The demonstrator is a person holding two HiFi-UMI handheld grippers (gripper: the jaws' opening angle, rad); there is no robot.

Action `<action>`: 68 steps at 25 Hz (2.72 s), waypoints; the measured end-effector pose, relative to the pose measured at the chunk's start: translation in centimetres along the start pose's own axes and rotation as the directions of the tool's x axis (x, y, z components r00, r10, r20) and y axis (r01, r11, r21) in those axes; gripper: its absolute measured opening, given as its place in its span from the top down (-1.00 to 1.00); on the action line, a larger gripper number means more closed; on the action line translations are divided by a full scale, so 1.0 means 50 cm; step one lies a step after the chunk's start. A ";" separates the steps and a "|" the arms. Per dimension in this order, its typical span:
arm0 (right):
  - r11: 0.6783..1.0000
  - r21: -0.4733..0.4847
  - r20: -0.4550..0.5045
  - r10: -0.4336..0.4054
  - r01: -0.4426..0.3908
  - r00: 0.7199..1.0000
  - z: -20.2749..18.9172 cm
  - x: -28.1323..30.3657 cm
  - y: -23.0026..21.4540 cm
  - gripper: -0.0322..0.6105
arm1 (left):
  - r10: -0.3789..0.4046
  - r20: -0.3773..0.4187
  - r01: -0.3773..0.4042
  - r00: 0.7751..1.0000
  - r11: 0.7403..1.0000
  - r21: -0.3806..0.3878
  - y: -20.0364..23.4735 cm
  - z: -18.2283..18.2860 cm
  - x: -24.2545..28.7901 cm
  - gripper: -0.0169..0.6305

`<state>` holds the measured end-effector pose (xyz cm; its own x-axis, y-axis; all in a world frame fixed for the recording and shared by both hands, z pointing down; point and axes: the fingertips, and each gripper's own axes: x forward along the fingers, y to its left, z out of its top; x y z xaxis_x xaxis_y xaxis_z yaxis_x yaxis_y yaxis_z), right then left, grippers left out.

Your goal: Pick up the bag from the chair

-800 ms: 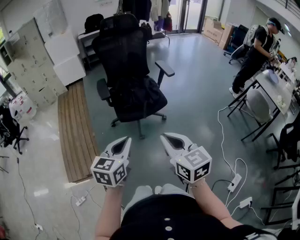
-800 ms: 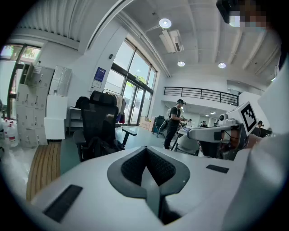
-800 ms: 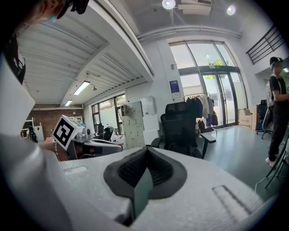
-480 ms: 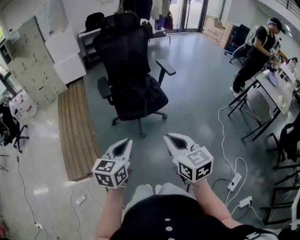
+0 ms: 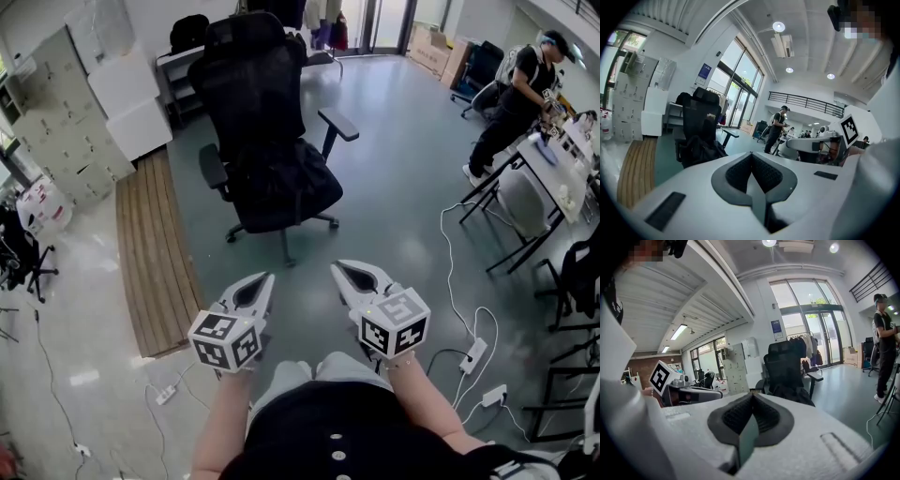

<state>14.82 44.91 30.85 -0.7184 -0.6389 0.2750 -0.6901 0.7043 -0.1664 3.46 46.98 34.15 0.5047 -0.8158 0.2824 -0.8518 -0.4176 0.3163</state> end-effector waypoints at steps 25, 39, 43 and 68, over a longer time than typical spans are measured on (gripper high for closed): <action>0.999 0.024 -0.036 0.039 -0.039 0.999 0.032 0.249 -0.126 0.91 | -0.024 -0.035 0.023 0.999 0.999 -0.046 0.198 0.064 0.189 0.89; 0.992 -0.020 -0.052 0.123 -0.124 0.991 0.183 0.528 -0.388 0.90 | 0.062 -0.011 -0.063 0.998 0.997 -0.045 0.370 0.250 0.482 0.89; 0.991 -0.001 -0.063 0.136 -0.136 0.989 0.200 0.576 -0.441 0.90 | 0.053 -0.025 -0.054 0.998 0.997 -0.051 0.392 0.264 0.546 0.89; 0.994 0.105 -0.137 0.020 -0.006 0.990 0.187 0.785 -0.569 0.90 | -0.005 -0.110 -0.009 0.994 0.992 -0.127 0.583 0.294 0.722 0.89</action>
<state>5.45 -3.10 37.54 -0.7134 -0.5765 0.3985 -0.6915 0.6715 -0.2665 -5.20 -0.54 40.23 0.5217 -0.7646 0.3786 -0.8316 -0.3565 0.4259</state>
